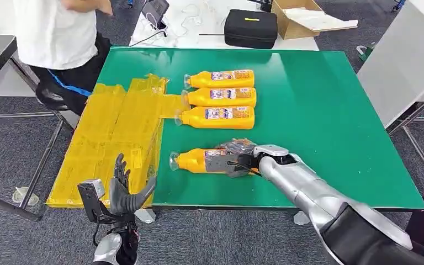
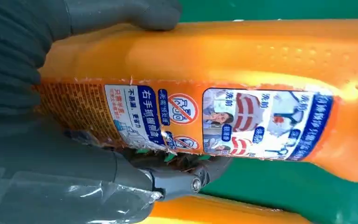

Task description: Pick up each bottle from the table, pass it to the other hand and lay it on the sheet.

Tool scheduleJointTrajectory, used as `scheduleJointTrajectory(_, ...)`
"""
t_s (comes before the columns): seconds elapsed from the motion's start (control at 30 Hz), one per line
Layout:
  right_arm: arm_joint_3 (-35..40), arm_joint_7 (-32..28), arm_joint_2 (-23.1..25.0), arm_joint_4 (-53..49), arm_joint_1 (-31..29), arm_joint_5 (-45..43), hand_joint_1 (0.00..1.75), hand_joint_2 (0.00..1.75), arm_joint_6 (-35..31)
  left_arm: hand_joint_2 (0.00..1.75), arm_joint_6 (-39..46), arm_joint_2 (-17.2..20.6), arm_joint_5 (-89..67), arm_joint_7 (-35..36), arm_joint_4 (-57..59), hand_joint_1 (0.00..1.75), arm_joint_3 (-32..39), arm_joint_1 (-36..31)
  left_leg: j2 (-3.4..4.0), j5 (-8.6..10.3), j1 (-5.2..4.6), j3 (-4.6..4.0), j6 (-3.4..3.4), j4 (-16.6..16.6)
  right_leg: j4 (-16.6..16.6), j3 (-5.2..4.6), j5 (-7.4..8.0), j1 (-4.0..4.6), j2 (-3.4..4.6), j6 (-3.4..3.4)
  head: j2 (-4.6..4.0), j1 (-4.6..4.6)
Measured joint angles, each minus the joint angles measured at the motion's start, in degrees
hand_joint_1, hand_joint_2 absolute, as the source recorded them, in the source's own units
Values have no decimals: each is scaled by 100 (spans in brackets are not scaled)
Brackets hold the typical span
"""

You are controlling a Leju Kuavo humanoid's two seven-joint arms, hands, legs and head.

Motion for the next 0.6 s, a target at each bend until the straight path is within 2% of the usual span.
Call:
scheduleJointTrajectory(0.13,24,6,0,-2,42,-81,175,175,-431,175,11,0,7,2,0,0,9,8,0,0,0,2,0,0,0,0,0,0,0,0,0,0)
scheduleJointTrajectory(0.2,-72,-24,-4,-55,171,-169,175,175,-822,175,15,0,7,2,0,0,9,25,0,0,1,1,0,0,0,1,0,1,0,0,0,2)
scheduleJointTrajectory(0.27,-269,-132,-9,-254,435,-254,175,175,-1547,175,59,0,7,-2,-18,0,15,63,-2,0,2,0,0,0,0,2,-1,2,-1,0,0,0)
scheduleJointTrajectory(0.4,-1497,-710,103,-1580,1526,176,175,175,-3417,175,171,2,-37,-39,-354,0,39,293,-2,-6,2,-10,-2,-1,2,-9,-3,3,0,-1,0,2)
scheduleJointTrajectory(0.5,-2444,-1205,343,-2616,2215,332,175,175,-4038,175,195,6,-70,-39,-636,0,42,373,-15,-6,9,-20,-3,-1,2,-14,-11,7,-12,-3,0,0)
scheduleJointTrajectory(0.6,-3174,-1861,594,-3341,2682,136,175,175,-4423,175,64,22,-28,4,-868,0,13,393,-28,-5,12,-25,-4,-2,2,-14,-12,9,-20,-3,0,0)
